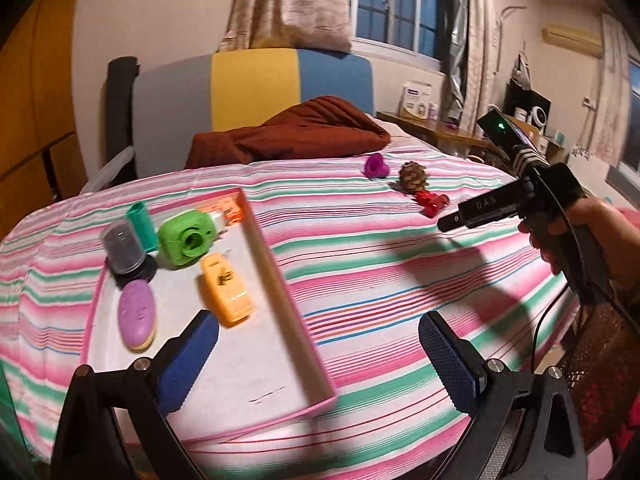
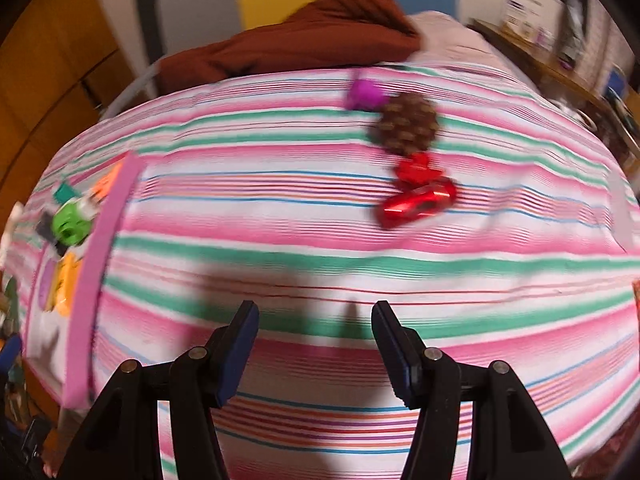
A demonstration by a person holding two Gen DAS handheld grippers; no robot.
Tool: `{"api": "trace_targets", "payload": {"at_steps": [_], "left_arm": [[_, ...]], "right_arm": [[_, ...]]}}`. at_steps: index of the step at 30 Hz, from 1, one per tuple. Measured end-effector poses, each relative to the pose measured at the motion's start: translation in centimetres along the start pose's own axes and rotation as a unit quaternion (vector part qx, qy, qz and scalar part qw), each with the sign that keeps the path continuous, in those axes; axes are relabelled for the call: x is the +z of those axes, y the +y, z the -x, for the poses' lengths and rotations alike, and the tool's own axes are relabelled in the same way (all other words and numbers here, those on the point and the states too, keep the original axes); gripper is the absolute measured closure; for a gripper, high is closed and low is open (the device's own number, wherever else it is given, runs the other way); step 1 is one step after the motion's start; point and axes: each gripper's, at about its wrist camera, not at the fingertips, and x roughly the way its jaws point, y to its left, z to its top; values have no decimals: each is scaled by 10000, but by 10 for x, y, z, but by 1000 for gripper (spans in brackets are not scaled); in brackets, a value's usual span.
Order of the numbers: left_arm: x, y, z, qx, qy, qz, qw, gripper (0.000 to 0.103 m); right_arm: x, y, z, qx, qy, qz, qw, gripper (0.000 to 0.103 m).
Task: Organize rigid objects
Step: 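Move the right tool back toward the toys on the bed cover, then grasp the red puzzle piece with the right tool while the left tool grasps the red tube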
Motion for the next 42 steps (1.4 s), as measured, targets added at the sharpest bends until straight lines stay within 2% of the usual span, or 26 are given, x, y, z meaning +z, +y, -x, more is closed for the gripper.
{"api": "trace_targets", "payload": {"at_steps": [5,8,13,15,17,19,23,25,27,28,29,31,32,34,38,42], "left_arm": [[3,-10,-5,-77,72,10,9999,2],[3,-14,-9,-92,123,-5,9999,2],[2,-17,-11,-44,166,-60,9998,2],[1,-16,-12,-23,200,-36,9998,2],[0,-14,-13,-6,235,-1,9997,2],[0,-13,-15,31,254,17,9997,2],[0,-11,-17,45,255,82,9996,2],[0,-11,-18,48,273,68,9996,2],[0,-11,-18,56,272,59,9996,2],[0,-11,-18,56,269,70,9996,2],[0,-10,-19,59,268,85,9996,2],[0,-9,-20,70,271,123,9995,2],[0,-9,-21,68,277,130,9995,2],[0,-10,-23,62,302,124,9994,2],[1,-16,-25,62,339,16,9994,2],[1,-21,-25,132,332,-119,9993,2]], "right_arm": [[12,-60,1,-358,-143,-982,9944,44],[24,-85,-3,-364,-218,-1473,9882,44],[47,-107,-13,-471,-602,-1860,9796,44],[55,-114,-20,-155,-795,-1970,9770,44],[62,-120,-29,212,-841,-2069,9745,44],[65,-117,-36,374,-807,-1990,9760,44],[67,-79,-44,1104,-532,-1136,9859,41],[68,-62,-41,1691,-447,-891,9805,42],[68,-59,-29,1843,-654,-914,9764,42],[67,-63,-25,1771,-796,-989,9760,42],[67,-70,-20,1498,-969,-1121,9776,41],[68,-82,-17,726,-1132,-1258,9829,41],[69,-87,-19,342,-1128,-1294,9846,41],[72,-95,-27,-22,-990,-1370,9856,42],[80,-100,-43,30,-858,-1463,9855,43],[91,-78,-60,144,-670,-956,9931,46]]}}
